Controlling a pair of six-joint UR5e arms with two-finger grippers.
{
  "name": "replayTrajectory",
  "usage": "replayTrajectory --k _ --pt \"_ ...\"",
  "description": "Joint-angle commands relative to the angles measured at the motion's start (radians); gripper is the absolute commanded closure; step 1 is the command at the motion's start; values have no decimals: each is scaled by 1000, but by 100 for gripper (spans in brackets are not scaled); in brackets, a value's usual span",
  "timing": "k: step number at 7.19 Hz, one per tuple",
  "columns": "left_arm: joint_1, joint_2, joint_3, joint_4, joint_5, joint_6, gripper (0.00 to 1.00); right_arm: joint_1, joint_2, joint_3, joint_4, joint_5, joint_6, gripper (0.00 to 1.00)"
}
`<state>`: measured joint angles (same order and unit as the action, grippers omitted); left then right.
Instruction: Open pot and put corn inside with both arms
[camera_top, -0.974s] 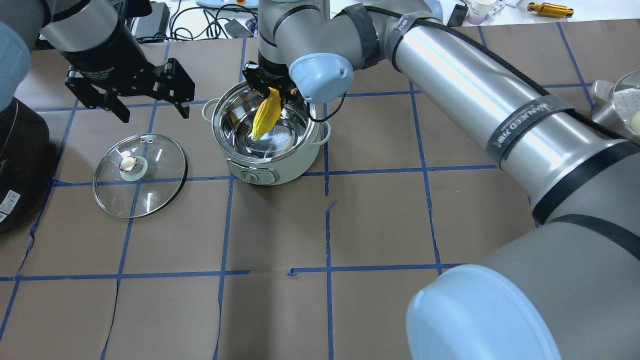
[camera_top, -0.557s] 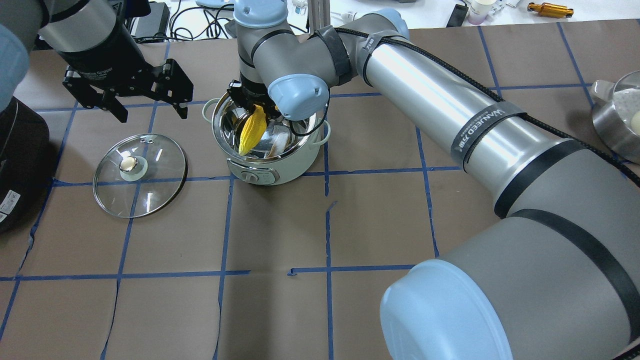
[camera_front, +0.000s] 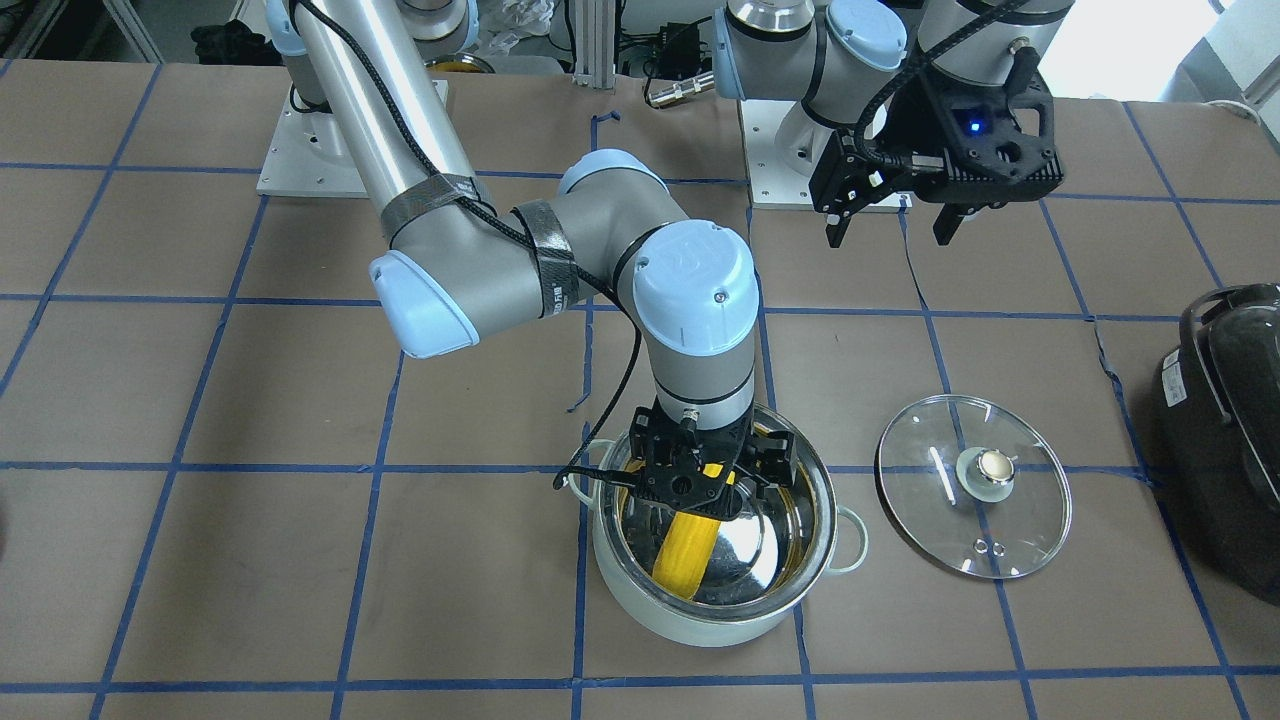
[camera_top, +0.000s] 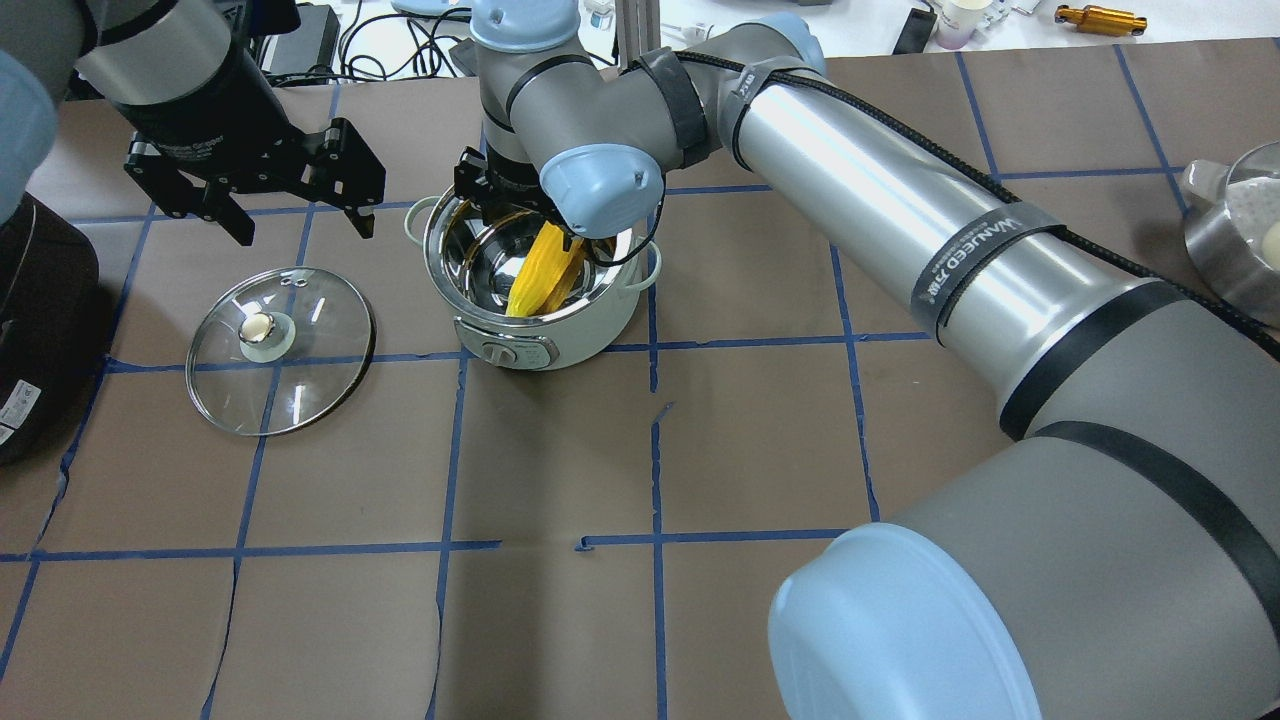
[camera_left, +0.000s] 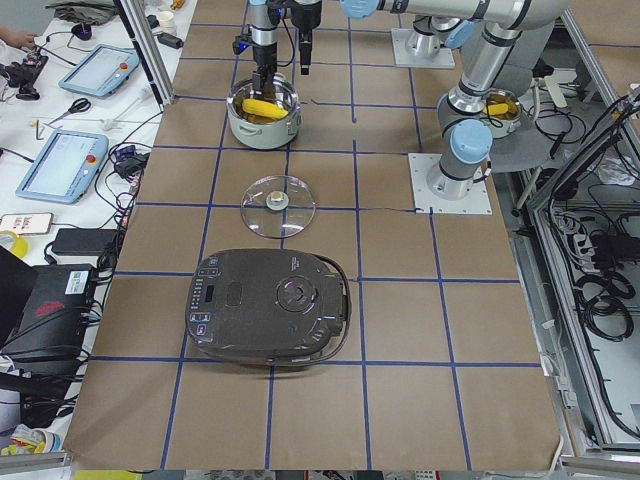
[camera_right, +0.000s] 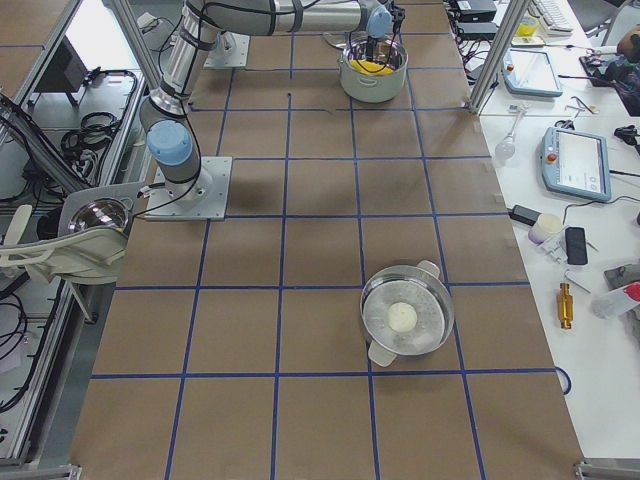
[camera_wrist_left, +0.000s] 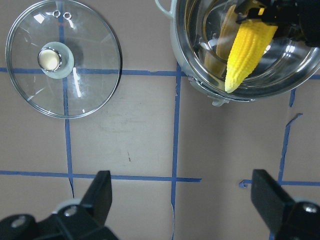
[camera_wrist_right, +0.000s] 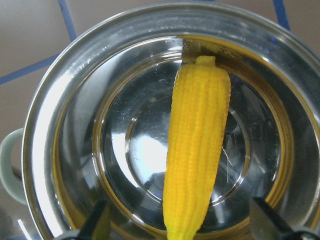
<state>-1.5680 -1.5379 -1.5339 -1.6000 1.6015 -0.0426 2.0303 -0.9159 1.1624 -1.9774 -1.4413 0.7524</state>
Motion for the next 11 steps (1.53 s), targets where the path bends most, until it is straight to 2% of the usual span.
replayTrajectory --k 1,2,3,4,5,6,7,8,10,11 --pt "3 1 0 0 0 1 0 -31 -82 5 136 -63 -124 0" --pt "5 -1 0 0 0 1 0 -50 -139 34 169 -117 -201 0" --pt "5 1 1 0 -2 1 0 -109 -209 84 204 -116 -262 0" --pt "6 1 1 0 -2 1 0 -171 -324 118 274 -104 -333 0" --pt "6 1 1 0 -2 1 0 -223 -407 137 393 -117 -403 0" --pt "6 1 1 0 -2 1 0 -245 -488 147 451 -122 -453 0" --pt "8 1 1 0 -2 1 0 -260 -532 151 526 -125 -528 0" --pt "8 1 1 0 -2 1 0 -269 -584 170 590 -178 -566 2" --pt "8 1 1 0 -2 1 0 -298 -679 309 544 -196 -616 4" --pt "8 1 1 0 -2 1 0 -298 -704 383 432 -194 -631 0"
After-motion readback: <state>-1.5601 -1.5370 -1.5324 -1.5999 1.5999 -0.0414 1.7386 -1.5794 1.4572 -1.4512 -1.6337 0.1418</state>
